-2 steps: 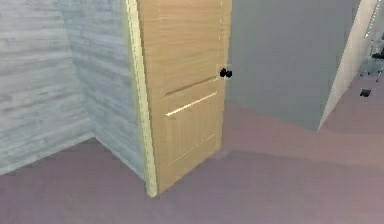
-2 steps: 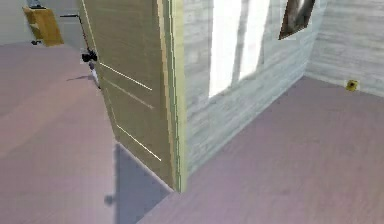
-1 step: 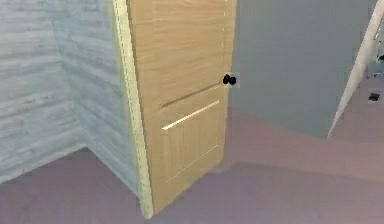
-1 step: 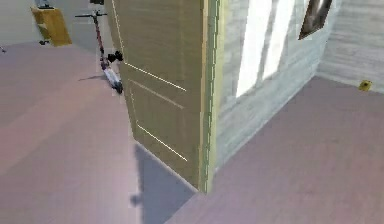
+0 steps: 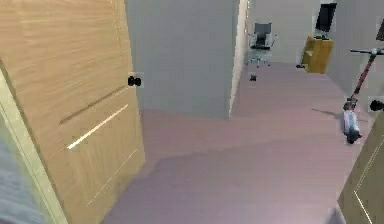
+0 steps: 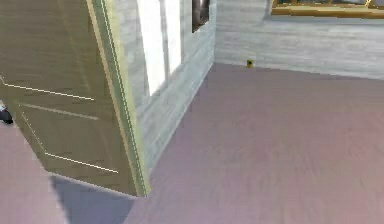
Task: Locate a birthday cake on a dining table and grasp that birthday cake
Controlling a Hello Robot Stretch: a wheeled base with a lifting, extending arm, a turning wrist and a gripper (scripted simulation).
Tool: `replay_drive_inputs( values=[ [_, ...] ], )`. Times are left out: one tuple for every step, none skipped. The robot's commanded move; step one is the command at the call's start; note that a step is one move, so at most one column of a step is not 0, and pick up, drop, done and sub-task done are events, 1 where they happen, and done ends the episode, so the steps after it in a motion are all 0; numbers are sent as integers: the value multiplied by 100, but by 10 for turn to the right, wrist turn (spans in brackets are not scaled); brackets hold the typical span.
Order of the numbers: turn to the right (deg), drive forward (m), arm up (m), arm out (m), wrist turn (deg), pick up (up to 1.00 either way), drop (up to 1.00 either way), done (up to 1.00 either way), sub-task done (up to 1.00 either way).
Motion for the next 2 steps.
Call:
replay_drive_inputs(
  values=[
    [0,100,0,0,0,0,0,0,0],
    [30,0,0,0,0,0,0,0,0]
  ],
)
